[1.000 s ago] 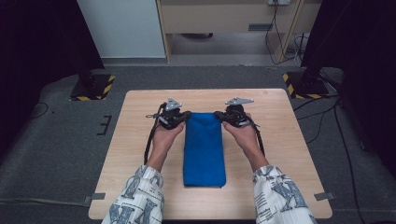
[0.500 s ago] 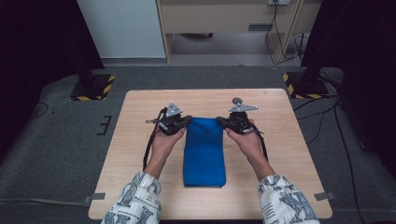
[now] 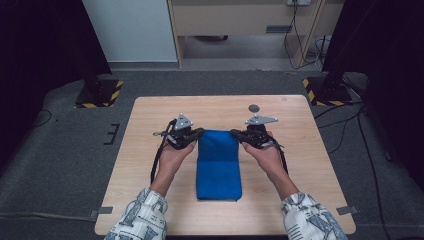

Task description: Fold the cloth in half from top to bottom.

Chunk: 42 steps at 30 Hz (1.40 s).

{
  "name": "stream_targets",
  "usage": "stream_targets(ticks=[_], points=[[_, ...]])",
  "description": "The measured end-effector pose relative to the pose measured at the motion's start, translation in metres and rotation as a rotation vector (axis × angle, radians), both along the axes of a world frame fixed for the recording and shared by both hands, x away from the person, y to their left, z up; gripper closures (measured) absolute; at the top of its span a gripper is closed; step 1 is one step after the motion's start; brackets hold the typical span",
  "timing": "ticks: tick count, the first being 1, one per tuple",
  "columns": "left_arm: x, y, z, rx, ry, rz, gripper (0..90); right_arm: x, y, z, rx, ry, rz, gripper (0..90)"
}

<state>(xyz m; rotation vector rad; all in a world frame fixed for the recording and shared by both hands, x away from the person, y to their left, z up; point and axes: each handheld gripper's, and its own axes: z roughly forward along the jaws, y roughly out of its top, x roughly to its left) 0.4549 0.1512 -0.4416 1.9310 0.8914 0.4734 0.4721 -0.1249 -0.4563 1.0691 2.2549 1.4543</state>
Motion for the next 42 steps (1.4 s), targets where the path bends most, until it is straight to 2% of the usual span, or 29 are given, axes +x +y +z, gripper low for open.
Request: stream_targets(ticks=[8,14,25,31,38,42], points=[[-0.019,0.004,0.001,-0.016,-0.002,-0.011,86.8,-0.017,0.0,0.0,0.005,-0.005,0.03,86.6],[-0.033,0.003,-0.01,-0.017,0.007,-0.036,86.7,-0.032,-0.005,-0.007,-0.002,0.003,0.061,86.5],[-0.058,0.008,-0.012,-0.013,-0.005,-0.073,86.6,-0.052,-0.006,-0.016,0.004,0.008,0.106,86.4],[-0.072,0.012,-0.017,-0.023,0.005,-0.087,86.3,-0.065,-0.005,-0.017,0.006,-0.001,0.129,86.2],[-0.084,0.007,-0.028,-0.023,0.016,-0.126,86.2,-0.074,-0.011,-0.021,-0.019,-0.008,0.125,86.0],[-0.089,0.005,-0.028,-0.029,0.019,-0.139,86.2,-0.081,-0.015,-0.02,-0.012,-0.017,0.129,85.8]])
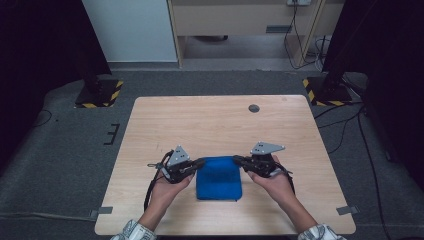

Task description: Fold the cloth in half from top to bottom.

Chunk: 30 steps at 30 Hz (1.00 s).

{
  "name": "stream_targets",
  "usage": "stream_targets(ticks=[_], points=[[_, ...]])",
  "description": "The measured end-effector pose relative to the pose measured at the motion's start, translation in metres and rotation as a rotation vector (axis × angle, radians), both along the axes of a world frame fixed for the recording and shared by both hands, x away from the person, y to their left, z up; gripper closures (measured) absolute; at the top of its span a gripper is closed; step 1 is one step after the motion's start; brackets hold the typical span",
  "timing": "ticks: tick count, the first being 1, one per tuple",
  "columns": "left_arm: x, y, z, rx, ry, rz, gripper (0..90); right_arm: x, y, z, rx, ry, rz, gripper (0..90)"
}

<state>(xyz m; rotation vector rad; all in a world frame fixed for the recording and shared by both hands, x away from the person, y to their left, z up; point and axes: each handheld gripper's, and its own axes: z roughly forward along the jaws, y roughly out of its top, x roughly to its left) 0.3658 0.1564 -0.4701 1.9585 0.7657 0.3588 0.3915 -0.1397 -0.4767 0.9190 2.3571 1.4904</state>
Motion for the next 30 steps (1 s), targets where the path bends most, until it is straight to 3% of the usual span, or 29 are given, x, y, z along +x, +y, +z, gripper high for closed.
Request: stream_targets(ticks=[8,21,30], points=[[-0.007,0.0,-0.009,0.011,0.015,-0.007,85.6,-0.014,-0.002,-0.01,-0.01,0.014,0.022,84.8],[-0.017,0.003,-0.016,0.018,0.027,-0.022,85.1,-0.024,0.0,-0.022,-0.023,0.024,0.043,83.8],[-0.023,0.003,-0.03,0.058,0.056,-0.037,84.3,-0.032,0.001,-0.03,-0.064,0.014,0.062,83.1]])
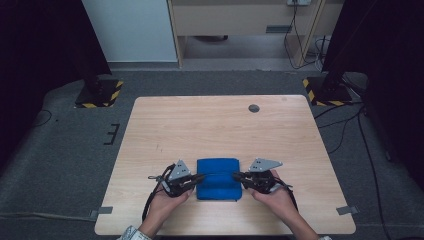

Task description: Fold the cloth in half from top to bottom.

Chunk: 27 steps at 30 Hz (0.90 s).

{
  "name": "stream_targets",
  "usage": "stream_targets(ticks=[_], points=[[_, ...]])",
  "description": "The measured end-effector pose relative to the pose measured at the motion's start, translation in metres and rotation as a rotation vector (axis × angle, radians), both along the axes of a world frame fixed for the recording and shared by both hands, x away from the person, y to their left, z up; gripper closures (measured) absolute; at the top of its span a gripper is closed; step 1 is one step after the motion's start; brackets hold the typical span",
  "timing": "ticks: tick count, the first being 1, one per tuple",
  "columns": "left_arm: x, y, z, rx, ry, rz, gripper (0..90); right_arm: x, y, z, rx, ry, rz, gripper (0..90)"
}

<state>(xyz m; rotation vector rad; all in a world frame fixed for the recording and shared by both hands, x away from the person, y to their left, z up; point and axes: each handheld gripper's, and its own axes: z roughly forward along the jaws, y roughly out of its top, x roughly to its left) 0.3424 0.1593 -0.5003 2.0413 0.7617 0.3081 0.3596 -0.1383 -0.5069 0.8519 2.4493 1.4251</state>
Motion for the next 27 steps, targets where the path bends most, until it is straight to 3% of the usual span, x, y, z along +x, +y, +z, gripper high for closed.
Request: stream_targets(ticks=[9,13,18,27], points=[[-0.007,0.001,-0.003,-0.007,0.011,0.001,79.6,-0.007,0.0,-0.004,-0.021,0.003,0.017,80.3],[-0.009,0.002,-0.006,-0.003,0.024,0.007,73.5,-0.011,0.001,-0.008,-0.055,0.015,0.034,75.6],[-0.016,0.002,-0.009,-0.002,0.04,0.012,60.6,-0.016,0.001,-0.008,-0.064,0.026,0.042,70.7],[-0.021,0.002,-0.007,-0.02,0.045,0.012,56.0,-0.023,0.002,-0.006,-0.078,0.035,0.068,61.3]])
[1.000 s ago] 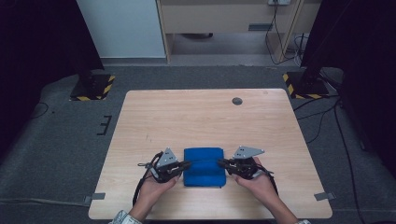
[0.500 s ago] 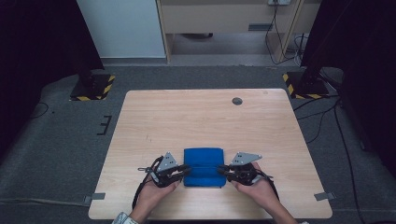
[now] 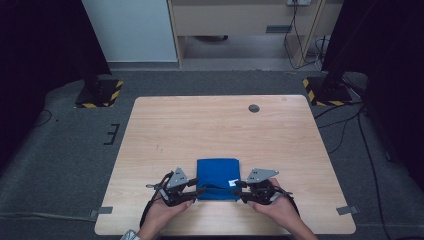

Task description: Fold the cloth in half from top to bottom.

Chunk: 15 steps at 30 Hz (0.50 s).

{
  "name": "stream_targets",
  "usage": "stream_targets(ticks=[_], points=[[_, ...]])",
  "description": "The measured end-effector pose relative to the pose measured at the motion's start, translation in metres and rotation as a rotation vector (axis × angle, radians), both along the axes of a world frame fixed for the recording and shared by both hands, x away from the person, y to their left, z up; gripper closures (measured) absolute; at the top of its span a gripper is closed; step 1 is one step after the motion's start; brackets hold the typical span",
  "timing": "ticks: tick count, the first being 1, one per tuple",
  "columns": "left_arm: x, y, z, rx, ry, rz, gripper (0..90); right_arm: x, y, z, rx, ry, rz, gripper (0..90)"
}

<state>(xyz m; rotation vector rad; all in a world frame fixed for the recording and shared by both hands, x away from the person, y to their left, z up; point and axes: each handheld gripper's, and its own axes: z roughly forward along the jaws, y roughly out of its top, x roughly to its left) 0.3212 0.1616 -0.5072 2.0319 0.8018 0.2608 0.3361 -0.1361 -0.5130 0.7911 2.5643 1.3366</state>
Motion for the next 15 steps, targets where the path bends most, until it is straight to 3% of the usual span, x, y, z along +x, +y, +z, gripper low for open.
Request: stream_targets(ticks=[8,10,15], points=[[0.003,-0.002,0.005,-0.036,-0.029,0.014,53.3,0.0,-0.002,0.008,0.044,-0.009,-0.025,56.4],[0.005,-0.004,0.003,-0.009,-0.045,0.02,52.0,0.002,-0.002,0.007,0.04,-0.01,-0.04,54.2],[0.007,-0.011,-0.005,0.065,-0.037,0.007,50.5,0.003,0.001,0.004,0.027,-0.021,-0.051,47.2]])
